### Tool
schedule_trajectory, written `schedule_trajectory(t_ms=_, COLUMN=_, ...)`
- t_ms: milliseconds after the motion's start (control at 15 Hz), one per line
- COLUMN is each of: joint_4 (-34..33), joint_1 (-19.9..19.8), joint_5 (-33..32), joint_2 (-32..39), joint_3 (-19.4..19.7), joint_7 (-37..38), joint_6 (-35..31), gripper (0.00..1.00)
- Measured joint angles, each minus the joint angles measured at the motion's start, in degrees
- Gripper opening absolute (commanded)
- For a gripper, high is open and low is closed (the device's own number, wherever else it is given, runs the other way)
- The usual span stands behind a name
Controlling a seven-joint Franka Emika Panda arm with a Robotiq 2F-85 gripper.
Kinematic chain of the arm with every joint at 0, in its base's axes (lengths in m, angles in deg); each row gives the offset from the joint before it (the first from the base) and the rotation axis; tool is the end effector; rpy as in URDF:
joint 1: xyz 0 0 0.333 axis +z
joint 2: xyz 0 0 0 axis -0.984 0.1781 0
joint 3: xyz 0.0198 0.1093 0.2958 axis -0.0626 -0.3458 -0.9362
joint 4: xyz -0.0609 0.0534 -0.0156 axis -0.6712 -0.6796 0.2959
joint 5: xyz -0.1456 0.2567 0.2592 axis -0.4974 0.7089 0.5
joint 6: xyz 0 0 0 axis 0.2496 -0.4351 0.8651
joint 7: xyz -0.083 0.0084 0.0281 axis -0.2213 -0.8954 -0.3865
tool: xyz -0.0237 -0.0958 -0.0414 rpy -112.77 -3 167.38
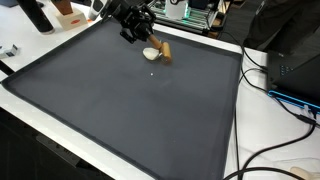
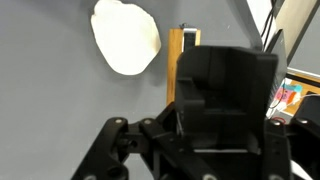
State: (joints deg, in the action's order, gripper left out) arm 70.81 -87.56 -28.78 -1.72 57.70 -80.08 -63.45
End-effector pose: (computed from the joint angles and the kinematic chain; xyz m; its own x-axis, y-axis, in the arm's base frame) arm 0.5420 -0.0303 0.2577 0.8577 0.4948 0.1399 0.4510 -0.5932 -0.6669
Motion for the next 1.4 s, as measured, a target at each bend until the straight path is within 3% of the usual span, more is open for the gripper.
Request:
schedule_trajectory(t_ms=600, joint_4=-1.3, joint_1=-0.44, joint_5=0.24, joint_2=0.42, joint_3=0.12, joint_7=4.46, joint_6=2.8, gripper=0.19)
schedule_trajectory(t_ms=1400, joint_4=-3.75, joint_1=-0.4, joint_5=-2.94, joint_2=-4.01, joint_3=1.26, joint_7=19.23, joint_6=4.35, gripper=0.19)
